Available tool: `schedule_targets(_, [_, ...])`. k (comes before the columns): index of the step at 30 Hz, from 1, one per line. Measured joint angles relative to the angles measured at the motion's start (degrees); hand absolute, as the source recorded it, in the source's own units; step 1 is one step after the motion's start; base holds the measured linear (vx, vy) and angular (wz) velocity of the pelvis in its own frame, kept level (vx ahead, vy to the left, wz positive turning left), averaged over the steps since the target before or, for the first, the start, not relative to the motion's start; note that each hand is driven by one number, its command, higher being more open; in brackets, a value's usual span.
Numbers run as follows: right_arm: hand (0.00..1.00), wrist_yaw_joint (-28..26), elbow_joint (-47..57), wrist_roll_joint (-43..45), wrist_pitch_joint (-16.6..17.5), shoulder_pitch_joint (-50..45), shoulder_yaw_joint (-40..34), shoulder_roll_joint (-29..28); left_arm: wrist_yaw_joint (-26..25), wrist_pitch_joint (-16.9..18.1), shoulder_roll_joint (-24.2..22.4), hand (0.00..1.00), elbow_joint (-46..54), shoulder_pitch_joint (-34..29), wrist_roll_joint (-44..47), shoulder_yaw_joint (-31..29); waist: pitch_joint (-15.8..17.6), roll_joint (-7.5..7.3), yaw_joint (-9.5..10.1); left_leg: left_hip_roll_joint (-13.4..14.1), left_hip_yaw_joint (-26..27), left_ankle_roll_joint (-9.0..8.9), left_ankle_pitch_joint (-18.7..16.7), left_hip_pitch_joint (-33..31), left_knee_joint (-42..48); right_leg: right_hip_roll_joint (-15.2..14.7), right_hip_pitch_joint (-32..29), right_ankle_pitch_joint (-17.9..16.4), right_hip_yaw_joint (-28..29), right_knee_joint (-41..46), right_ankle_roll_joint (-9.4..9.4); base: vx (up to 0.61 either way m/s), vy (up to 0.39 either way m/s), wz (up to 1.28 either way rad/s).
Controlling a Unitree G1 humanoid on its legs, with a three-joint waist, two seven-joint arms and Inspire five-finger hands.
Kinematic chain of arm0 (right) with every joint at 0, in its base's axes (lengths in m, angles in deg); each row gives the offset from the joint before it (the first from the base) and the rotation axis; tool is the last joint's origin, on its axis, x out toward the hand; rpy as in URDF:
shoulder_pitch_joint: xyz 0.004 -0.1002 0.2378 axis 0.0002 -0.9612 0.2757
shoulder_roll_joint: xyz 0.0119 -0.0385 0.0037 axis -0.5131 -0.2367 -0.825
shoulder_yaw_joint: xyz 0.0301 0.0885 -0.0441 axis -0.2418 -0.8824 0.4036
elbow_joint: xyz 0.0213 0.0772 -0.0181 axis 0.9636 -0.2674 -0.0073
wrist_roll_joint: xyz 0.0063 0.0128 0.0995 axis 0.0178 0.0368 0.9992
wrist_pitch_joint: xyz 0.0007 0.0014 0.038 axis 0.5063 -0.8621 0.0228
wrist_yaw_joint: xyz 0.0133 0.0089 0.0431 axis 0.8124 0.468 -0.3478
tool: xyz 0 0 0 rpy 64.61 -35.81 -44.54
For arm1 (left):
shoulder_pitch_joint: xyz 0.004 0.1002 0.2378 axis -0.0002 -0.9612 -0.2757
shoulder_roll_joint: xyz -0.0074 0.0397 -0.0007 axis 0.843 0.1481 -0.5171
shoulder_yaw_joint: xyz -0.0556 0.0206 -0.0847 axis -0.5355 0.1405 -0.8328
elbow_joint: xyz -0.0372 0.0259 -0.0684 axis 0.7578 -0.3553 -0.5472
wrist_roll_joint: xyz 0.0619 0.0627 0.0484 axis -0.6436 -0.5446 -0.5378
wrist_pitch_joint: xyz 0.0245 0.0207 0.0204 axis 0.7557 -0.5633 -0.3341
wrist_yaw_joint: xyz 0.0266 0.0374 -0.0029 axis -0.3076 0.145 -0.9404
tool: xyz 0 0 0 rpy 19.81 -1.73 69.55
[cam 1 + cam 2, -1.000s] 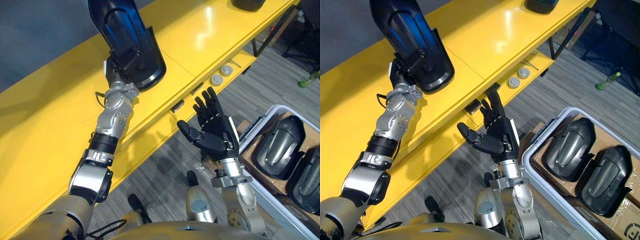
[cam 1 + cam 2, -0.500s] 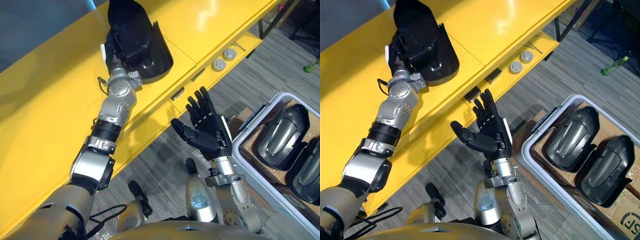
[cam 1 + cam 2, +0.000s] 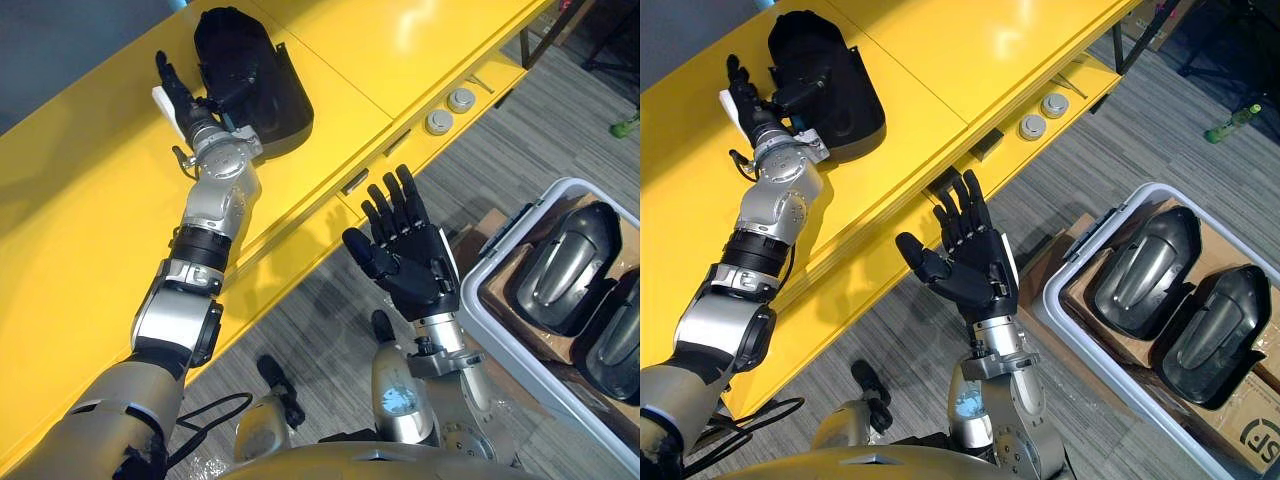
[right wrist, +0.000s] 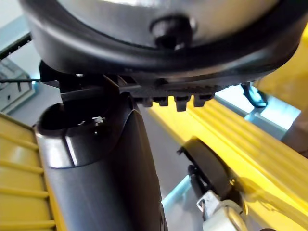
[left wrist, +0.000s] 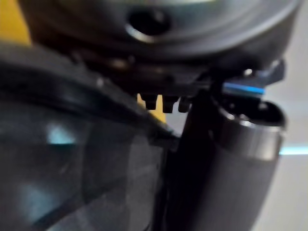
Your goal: Walk over and take three plastic housings, then place them on the shelf
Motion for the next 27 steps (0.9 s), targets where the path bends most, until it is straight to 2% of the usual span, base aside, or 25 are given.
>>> schedule_targets(7, [1.0,0.0,0.0,0.0,0.0,-1.5,0.5,-0.1,-1.8,0.7,1.4,1.0,-2.2,-0.3,-0.5,-2.8,0.0,-0.07,0.11,0.0,-0.6,0.12,0.3,0.2,-0.1,0.0,0.7,0.1,-0.6,-0.2,0.08,0.0,-0.002,0.03])
schedule_targets(9, [1.0,0.0,0.0,0.0,0.0,-2.1,0.6,-0.1,-1.6,2.9,1.3,1.0,-2.2,-1.0,0.5,-2.7,-0.1,-0.23,-0.02,0.0,-0.9,0.11,0.5,0.7,-0.3,0.0,1.4,0.1,-0.9,-0.4,0.08,0.01,-0.003,0.05])
schedule_targets(12, [1.0,-0.5,0.0,-0.1,0.4,-3.1,0.5,-0.5,2.5,10.9,-0.6,1.0,-0.1,-2.5,7.4,-2.5,-0.3,-0.61,-0.22,0.0,-1.5,0.07,0.5,1.3,-0.6,0.0,2.6,0.2,-1.5,-1.3,0.19,0.01,-0.002,0.07])
schedule_targets(13, [1.0,-1.2,-0.2,-0.1,0.4,-3.2,0.5,-0.5,3.6,11.9,-1.3,1.0,2.7,-3.9,8.5,-2.1,-0.4,-0.77,-0.2,-0.1,-1.5,0.0,0.7,1.8,-1.1,0.0,3.0,0.2,-1.6,-1.5,0.18,0.03,0.0,0.06])
schedule_targets(15, [1.0,-2.4,-0.4,-0.5,0.4,-3.2,0.3,-0.6,3.9,12.2,-2.5,1.0,7.5,-5.9,8.7,-0.6,-1.2,-1.21,-0.18,-0.2,-1.6,-0.08,1.0,2.2,-1.6,0.0,3.6,0.2,-1.9,-2.0,0.18,0.04,0.0,0.02])
schedule_targets(18, [1.0,-3.4,-1.1,-0.6,0.7,-2.3,-0.8,-1.0,3.7,8.8,-3.4,1.0,12.3,-6.9,5.2,0.9,-3.5,-1.63,-0.23,-0.3,-1.7,-0.18,1.1,3.5,-2.7,0.0,4.7,0.2,-2.3,-2.4,0.18,0.05,0.0,0.0])
schedule_targets(19, [1.0,-3.4,-1.4,-0.7,0.9,-2.2,-1.0,-1.0,3.7,8.0,-3.4,1.0,12.5,-6.9,3.7,1.1,-3.9,-1.57,-0.19,-0.4,-1.8,-0.18,1.1,4.0,-3.0,0.0,5.2,0.2,-2.5,-2.6,0.18,0.04,-0.004,0.09])
schedule_targets(21, [1.0,-1.9,-1.9,-4.6,1.8,-2.2,-2.1,-0.9,4.1,6.3,-2.7,1.0,12.6,-7.0,1.5,1.3,-6.7,-1.05,0.15,-0.3,-2.9,-0.23,1.1,4.5,-3.4,0.0,6.5,0.2,-4.1,-3.2,0.18,0.03,-0.01,0.19])
schedule_targets(23, [1.0,-0.7,-2.0,-6.3,2.4,-1.8,-3.0,-0.8,5.2,6.5,-1.6,1.0,12.6,-7.1,1.6,1.1,-7.7,-0.69,0.84,-0.4,-3.2,-0.28,1.2,4.7,-3.6,-0.1,7.0,0.2,-4.6,-3.2,0.17,0.01,-0.008,0.13])
schedule_targets(27, [1.0,2.8,-5.8,-9.8,2.7,1.3,-6.7,-0.2,10.6,11.5,1.6,1.0,12.8,-9.2,5.0,-1.4,-9.9,-0.05,1.97,-0.6,-4.6,-0.27,2.1,5.5,-4.7,-0.2,8.6,0.1,-6.3,-3.9,0.09,-0.02,-0.014,0.16])
